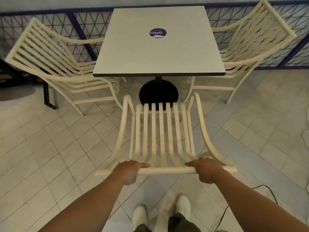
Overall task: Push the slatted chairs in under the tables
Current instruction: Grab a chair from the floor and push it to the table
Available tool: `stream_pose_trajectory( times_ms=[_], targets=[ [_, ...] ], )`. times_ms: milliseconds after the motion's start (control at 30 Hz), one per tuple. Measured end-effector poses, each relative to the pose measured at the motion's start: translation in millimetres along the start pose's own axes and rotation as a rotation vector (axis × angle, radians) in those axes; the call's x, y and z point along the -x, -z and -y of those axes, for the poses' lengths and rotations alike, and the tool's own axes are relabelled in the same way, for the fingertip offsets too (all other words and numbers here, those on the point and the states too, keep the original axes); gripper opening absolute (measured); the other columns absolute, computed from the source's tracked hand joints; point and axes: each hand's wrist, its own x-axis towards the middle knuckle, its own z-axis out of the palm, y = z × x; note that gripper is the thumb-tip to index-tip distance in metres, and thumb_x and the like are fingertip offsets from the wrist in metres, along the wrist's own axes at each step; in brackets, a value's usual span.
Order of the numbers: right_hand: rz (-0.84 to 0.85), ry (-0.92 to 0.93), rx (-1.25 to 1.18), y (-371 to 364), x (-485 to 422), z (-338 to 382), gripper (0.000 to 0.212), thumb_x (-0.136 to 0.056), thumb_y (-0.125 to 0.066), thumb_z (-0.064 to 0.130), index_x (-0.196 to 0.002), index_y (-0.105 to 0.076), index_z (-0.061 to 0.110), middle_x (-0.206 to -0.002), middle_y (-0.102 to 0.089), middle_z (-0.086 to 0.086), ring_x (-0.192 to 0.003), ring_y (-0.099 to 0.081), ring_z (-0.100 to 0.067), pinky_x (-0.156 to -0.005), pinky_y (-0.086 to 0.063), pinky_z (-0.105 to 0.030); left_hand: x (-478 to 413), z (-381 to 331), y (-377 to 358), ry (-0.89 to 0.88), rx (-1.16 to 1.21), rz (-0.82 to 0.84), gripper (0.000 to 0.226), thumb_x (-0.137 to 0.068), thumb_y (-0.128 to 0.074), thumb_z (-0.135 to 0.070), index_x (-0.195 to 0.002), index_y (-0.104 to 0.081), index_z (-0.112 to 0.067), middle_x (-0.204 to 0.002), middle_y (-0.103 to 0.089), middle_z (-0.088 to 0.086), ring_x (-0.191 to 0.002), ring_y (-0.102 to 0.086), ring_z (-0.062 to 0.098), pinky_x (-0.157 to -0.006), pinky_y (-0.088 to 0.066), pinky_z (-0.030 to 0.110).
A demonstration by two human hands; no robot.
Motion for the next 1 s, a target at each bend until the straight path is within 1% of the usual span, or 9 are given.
stream_pose_trajectory(
  times_ms=[67,133,200,300,433,667,800,900,1000],
  targets=[
    [-0.002,0.009,0.028,9.5,-11.3,-6.7,0.061,-0.084,-0.056,0.015,-0.139,-0.044,0.039,-0.116,-0.059,0.001,-0.099,-0.06,-0.021,-0.08,-0.048,-0.034,-9.0,1.2,10.0,0.009,0.007,-0.006,0.082,-0.091,-0.046,-0.003,-0.144,-0.027,-0.063,-0.128,-0.057,-0.003,-0.097,-0.061,0.022,-0.074,-0.051,0.035],
    [0.015,0.006,0.052,19.2,-22.9,-10.5,0.05,-0.084,-0.057,0.016,-0.131,-0.051,0.031,-0.111,-0.059,-0.001,-0.096,-0.06,-0.022,-0.08,-0.05,-0.035,-18.2,6.0,19.5,0.008,0.007,-0.017,0.083,-0.091,-0.046,-0.002,-0.144,-0.028,-0.063,-0.126,-0.057,-0.003,-0.093,-0.061,0.021,-0.07,-0.048,0.033],
    [0.024,0.002,0.054,24.8,-34.9,-11.9,0.045,-0.084,-0.059,0.018,-0.127,-0.055,0.028,-0.111,-0.059,-0.002,-0.096,-0.06,-0.021,-0.082,-0.05,-0.035,-26.3,11.0,27.4,0.008,0.013,-0.016,0.083,-0.091,-0.049,-0.002,-0.144,-0.029,-0.062,-0.124,-0.058,-0.003,-0.09,-0.06,0.019,-0.07,-0.047,0.031],
    [0.003,-0.004,0.045,37.7,-52.0,-11.9,0.045,-0.084,-0.06,0.019,-0.128,-0.056,0.028,-0.111,-0.06,-0.001,-0.096,-0.06,-0.021,-0.083,-0.05,-0.035,-39.7,21.8,42.4,-0.004,0.009,-0.024,0.085,-0.09,-0.052,-0.001,-0.145,-0.028,-0.062,-0.123,-0.057,-0.003,-0.085,-0.057,0.017,-0.07,-0.048,0.031],
    [-0.039,-0.046,0.028,50.3,-71.1,-9.1,0.043,-0.083,-0.062,0.02,-0.125,-0.058,0.031,-0.108,-0.06,0.002,-0.093,-0.06,-0.019,-0.082,-0.049,-0.033,-58.8,37.4,64.3,-0.052,-0.008,-0.03,0.084,-0.089,-0.05,-0.001,-0.144,-0.031,-0.06,-0.123,-0.057,-0.002,-0.091,-0.061,0.021,-0.074,-0.053,0.036],
    [-0.055,-0.054,0.035,75.2,-98.8,-16.5,0.047,-0.082,-0.062,0.018,-0.126,-0.057,0.034,-0.106,-0.059,0.004,-0.091,-0.057,-0.016,-0.08,-0.047,-0.03,-89.8,53.5,90.4,-0.064,-0.02,-0.053,0.082,-0.089,-0.05,-0.003,-0.143,-0.031,-0.06,-0.115,-0.056,-0.003,-0.086,-0.058,0.02,-0.07,-0.05,0.034],
    [-0.055,-0.034,0.016,91.9,-108.5,-21.1,0.044,-0.082,-0.064,0.017,-0.122,-0.059,0.031,-0.099,-0.058,0.006,-0.085,-0.057,-0.014,-0.076,-0.047,-0.028,-97.9,54.1,99.0,-0.02,-0.019,-0.105,0.076,-0.089,-0.053,-0.007,-0.143,-0.035,-0.058,-0.122,-0.057,-0.004,-0.09,-0.057,0.019,-0.07,-0.046,0.032],
    [-0.015,-0.027,-0.032,98.5,-107.3,-22.6,0.042,-0.081,-0.064,0.018,-0.121,-0.058,0.031,-0.099,-0.06,0.007,-0.083,-0.057,-0.013,-0.075,-0.046,-0.027,-97.7,56.4,104.5,-0.021,-0.017,-0.097,0.071,-0.088,-0.055,-0.014,-0.14,-0.038,-0.059,-0.124,-0.058,-0.007,-0.096,-0.061,0.018,-0.07,-0.045,0.03],
    [0.034,-0.009,-0.073,102.5,-105.6,-23.5,0.039,-0.081,-0.064,0.027,-0.119,-0.058,0.033,-0.1,-0.062,0.007,-0.084,-0.059,-0.013,-0.078,-0.049,-0.03,-95.1,61.7,107.1,-0.028,-0.044,-0.048,0.077,-0.083,-0.06,-0.019,-0.14,-0.033,-0.064,-0.12,-0.058,-0.011,-0.082,-0.055,0.012,-0.063,-0.042,0.027]
  ],
)
